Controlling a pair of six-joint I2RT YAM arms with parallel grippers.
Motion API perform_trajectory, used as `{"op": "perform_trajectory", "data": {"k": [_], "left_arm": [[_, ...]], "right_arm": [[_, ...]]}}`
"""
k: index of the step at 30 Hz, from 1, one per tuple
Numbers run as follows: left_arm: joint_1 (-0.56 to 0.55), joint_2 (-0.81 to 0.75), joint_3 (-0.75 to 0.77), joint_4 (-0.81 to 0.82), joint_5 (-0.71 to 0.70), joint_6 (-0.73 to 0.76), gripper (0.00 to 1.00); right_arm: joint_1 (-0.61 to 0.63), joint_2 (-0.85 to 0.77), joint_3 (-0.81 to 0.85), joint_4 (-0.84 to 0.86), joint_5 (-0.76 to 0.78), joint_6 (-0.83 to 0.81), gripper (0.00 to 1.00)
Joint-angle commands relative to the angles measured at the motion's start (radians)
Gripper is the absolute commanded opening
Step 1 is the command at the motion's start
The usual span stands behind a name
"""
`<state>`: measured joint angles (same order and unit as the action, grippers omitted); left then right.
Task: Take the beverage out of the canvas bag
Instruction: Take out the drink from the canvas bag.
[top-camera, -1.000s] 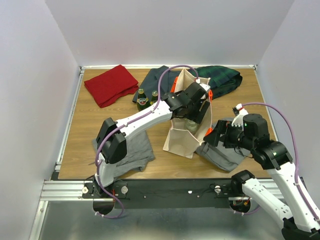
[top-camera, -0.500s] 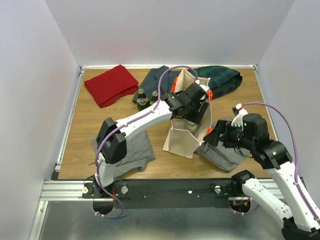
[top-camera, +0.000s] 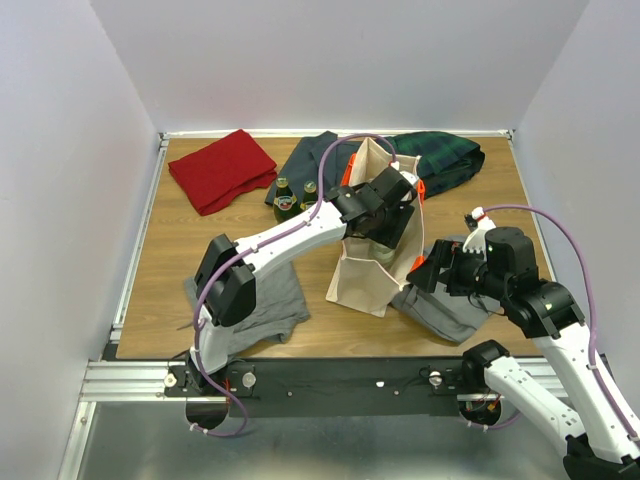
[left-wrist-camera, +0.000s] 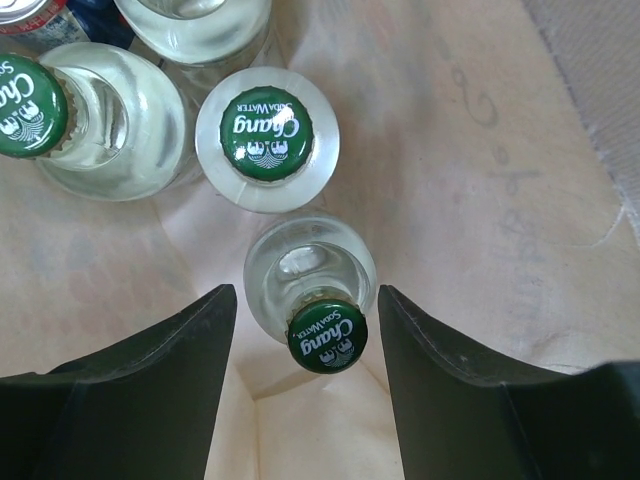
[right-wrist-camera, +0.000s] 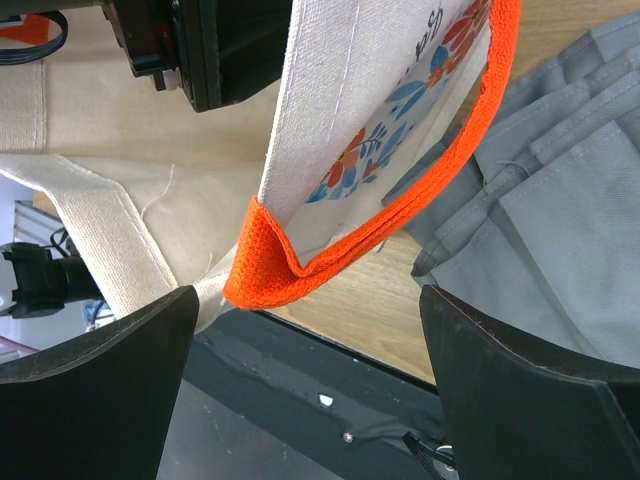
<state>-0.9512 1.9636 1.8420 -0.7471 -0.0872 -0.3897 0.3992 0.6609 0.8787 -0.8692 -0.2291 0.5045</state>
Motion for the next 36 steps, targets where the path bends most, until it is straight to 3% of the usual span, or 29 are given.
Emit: {"op": "perform_trajectory", "data": {"k": [1,9,29,36], "left_arm": [[-0.008,0.015,0.014,-0.008,-0.011,0.003,0.66],[-0.006,0.024,0.014,-0.001,0.003,0.003,0.57],[-0.008,0.038,0.020,0.002,0.035,0.008,0.00],[-0.008,0.041,0.034,-0.012,0.053,0.020,0.00]], "right_arm": [[0.004,0.002,-0.018,-0.022,0.008,-0.011,1.00],[0.003,-0.004,-0.020,-0.024,0.013,-0.007,1.00],[0.004,-0.018,-0.021,-0.024,0.028,0.002,1.00],[0.004,-0.018,-0.023,-0.024,0.033,0.003,1.00]]}}
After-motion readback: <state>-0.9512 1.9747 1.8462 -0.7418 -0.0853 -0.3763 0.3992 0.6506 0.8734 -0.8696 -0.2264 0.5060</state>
